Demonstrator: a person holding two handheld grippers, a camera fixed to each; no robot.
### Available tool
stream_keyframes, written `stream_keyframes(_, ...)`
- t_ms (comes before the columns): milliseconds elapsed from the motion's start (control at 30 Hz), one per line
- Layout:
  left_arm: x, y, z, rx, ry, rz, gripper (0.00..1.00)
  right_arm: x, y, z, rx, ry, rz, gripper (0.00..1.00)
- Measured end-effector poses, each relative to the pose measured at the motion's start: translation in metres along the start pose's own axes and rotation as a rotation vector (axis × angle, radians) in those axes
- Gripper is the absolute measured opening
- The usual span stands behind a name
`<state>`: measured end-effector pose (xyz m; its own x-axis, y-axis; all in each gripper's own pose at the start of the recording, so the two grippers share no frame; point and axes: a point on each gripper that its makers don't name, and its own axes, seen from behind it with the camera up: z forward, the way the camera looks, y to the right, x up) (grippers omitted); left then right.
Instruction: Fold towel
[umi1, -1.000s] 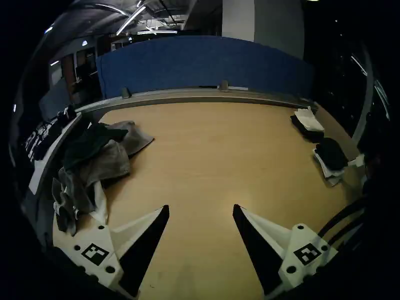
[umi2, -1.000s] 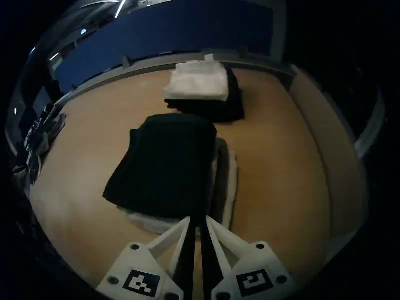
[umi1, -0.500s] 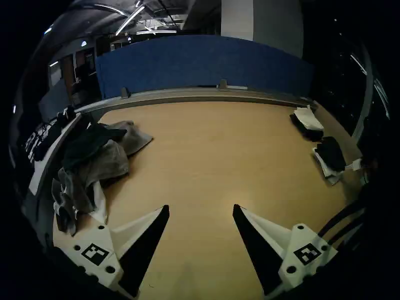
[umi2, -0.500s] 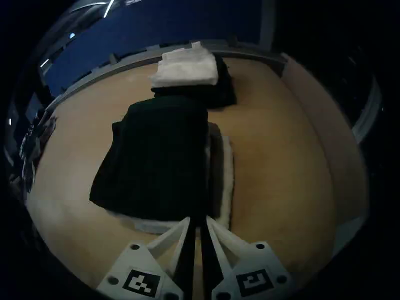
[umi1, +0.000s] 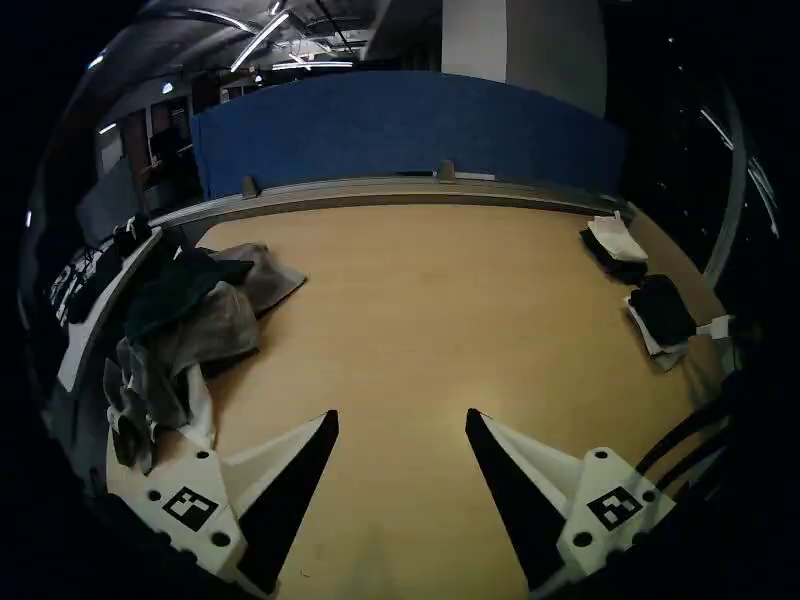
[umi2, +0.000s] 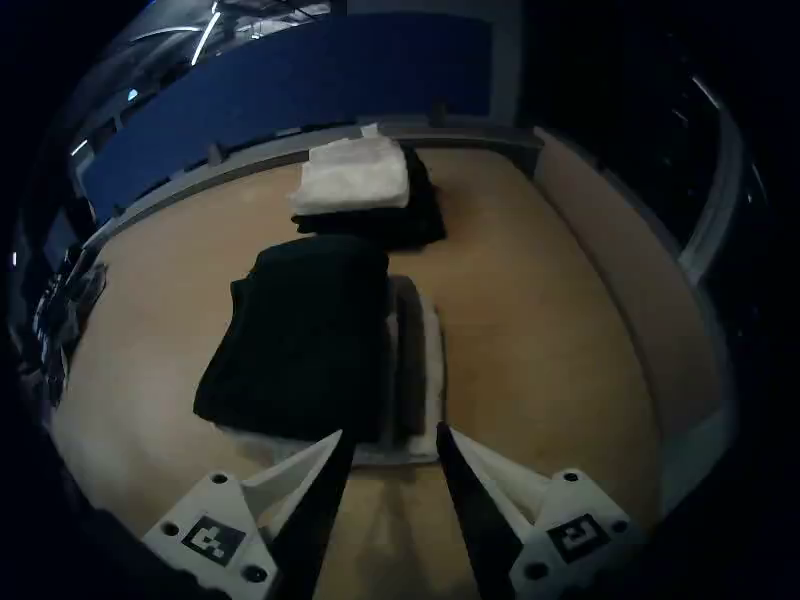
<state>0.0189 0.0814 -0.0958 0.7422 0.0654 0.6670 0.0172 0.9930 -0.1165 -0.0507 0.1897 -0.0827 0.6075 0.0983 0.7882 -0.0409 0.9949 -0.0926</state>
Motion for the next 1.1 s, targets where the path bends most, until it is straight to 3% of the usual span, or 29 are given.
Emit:
stream_keyframes(233, 0.002, 0.002, 0.001, -0.004, 0.003, 0.001, 0.94, 0.019, 0.005, -0.013, -0.04, 0.063, -0.011, 0.8)
stream_keyframes(1100, 0.008, -0.001, 0.004, -0.007, 0.012, 0.0, 0.94, 0.017, -0.004, -0.025, -0.037, 0.063, -0.021, 0.8)
